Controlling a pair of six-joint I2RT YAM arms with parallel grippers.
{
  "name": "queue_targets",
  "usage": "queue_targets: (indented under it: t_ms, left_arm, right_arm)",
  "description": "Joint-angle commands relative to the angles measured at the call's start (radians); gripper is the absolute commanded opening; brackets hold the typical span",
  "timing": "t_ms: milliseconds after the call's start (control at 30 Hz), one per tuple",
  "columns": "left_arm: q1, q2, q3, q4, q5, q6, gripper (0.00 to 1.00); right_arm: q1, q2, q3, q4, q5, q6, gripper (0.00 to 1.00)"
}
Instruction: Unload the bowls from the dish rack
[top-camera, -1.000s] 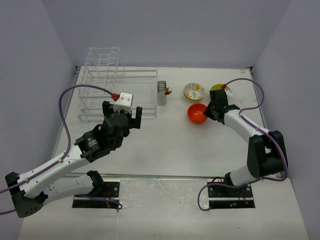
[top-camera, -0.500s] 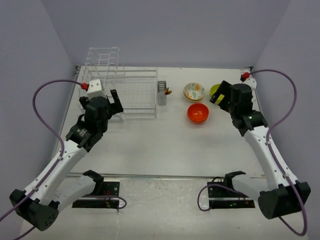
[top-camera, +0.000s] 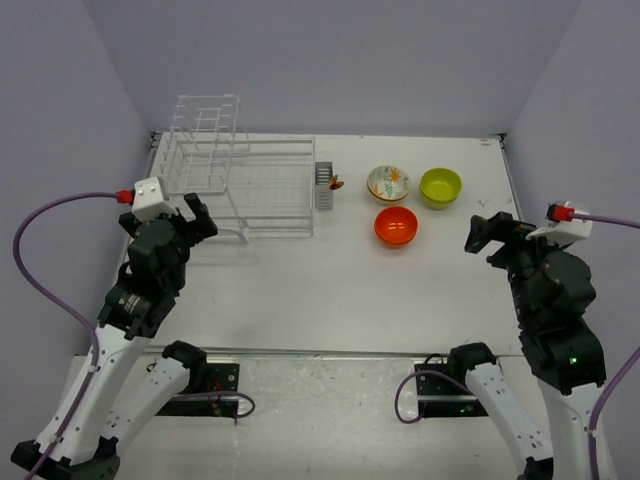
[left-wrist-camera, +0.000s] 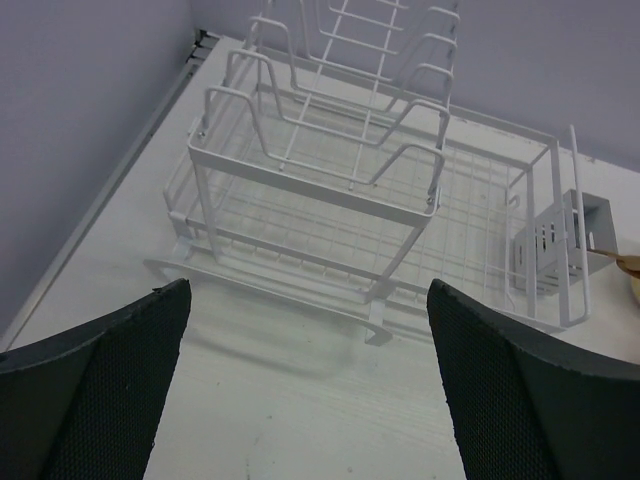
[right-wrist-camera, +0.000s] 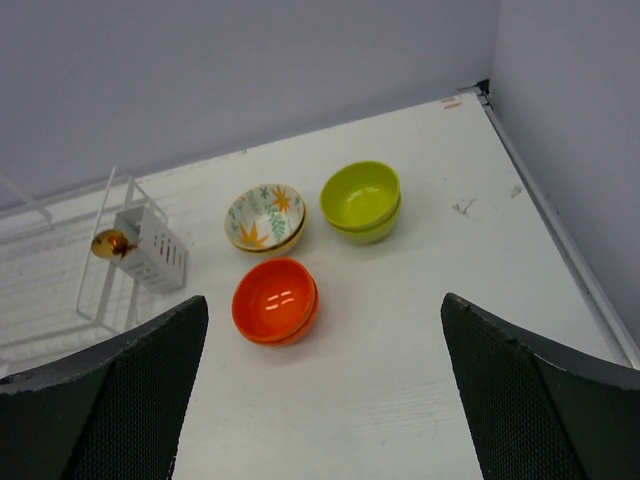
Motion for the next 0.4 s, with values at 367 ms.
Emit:
queue_targets:
  t_ms: [367]
  left_arm:
    - [0.007, -0.104, -0.063, 0.054, -0.104, 0.101, 1.00]
  right_arm:
    - [0.001, 0.021, -0.102, 0.007, -0.055, -0.048, 0.99]
